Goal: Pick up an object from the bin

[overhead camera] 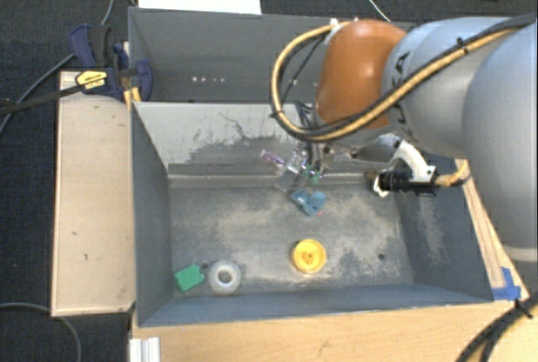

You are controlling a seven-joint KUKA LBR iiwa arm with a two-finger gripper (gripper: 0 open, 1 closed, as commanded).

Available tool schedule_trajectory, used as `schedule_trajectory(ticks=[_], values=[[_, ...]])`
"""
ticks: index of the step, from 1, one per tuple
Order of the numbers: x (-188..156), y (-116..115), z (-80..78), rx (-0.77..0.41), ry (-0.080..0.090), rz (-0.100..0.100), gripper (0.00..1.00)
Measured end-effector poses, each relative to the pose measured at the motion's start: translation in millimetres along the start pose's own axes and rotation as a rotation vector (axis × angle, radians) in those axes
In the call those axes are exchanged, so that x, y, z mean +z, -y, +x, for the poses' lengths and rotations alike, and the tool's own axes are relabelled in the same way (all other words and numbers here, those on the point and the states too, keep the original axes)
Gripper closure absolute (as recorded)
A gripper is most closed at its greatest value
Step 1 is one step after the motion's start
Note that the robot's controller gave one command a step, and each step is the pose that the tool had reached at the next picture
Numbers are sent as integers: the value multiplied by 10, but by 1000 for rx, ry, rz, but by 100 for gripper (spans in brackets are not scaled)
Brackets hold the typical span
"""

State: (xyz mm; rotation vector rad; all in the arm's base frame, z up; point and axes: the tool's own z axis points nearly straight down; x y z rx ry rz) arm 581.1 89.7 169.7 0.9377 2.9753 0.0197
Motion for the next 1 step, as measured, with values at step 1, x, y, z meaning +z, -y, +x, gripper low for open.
schedule_trajectory(ticks=[1], values=[[-374, 261, 221, -175, -11, 8, 100]])
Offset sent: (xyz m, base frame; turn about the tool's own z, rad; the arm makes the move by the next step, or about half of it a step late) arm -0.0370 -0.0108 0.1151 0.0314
